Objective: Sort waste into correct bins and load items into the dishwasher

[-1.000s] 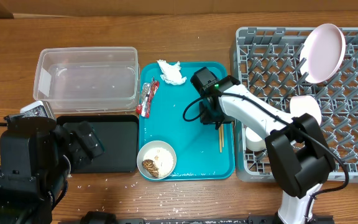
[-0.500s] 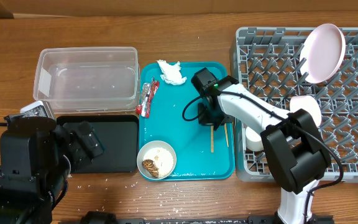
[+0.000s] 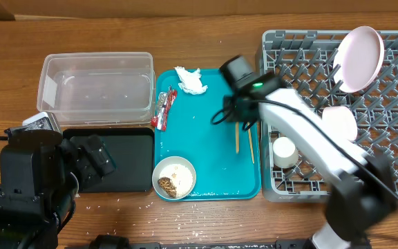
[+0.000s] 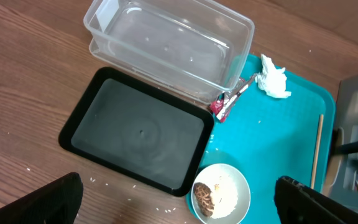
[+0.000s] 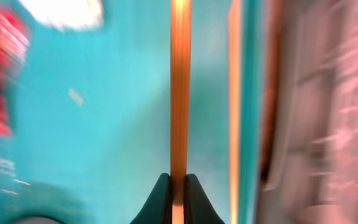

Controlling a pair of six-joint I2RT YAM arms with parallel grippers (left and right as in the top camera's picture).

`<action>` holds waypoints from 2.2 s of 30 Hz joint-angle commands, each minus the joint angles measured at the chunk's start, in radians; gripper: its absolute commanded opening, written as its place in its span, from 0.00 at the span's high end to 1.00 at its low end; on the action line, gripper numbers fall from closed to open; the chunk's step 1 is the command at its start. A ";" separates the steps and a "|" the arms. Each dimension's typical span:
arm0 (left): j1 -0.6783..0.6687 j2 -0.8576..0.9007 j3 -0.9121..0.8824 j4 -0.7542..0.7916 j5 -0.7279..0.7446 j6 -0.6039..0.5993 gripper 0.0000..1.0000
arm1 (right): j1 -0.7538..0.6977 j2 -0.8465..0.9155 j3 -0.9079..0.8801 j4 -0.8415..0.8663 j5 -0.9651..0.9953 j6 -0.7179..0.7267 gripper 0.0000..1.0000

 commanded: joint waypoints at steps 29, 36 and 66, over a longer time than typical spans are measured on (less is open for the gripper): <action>-0.006 0.002 0.012 0.002 -0.017 -0.013 0.00 | -0.050 -0.070 -0.036 0.021 -0.040 -0.174 0.70; -0.006 0.002 0.012 0.002 -0.017 -0.013 0.00 | 0.029 0.100 -0.126 0.125 0.165 -0.097 0.70; -0.006 0.002 0.012 0.002 -0.017 -0.013 0.00 | 0.002 -0.060 -0.020 0.089 0.151 -0.098 0.96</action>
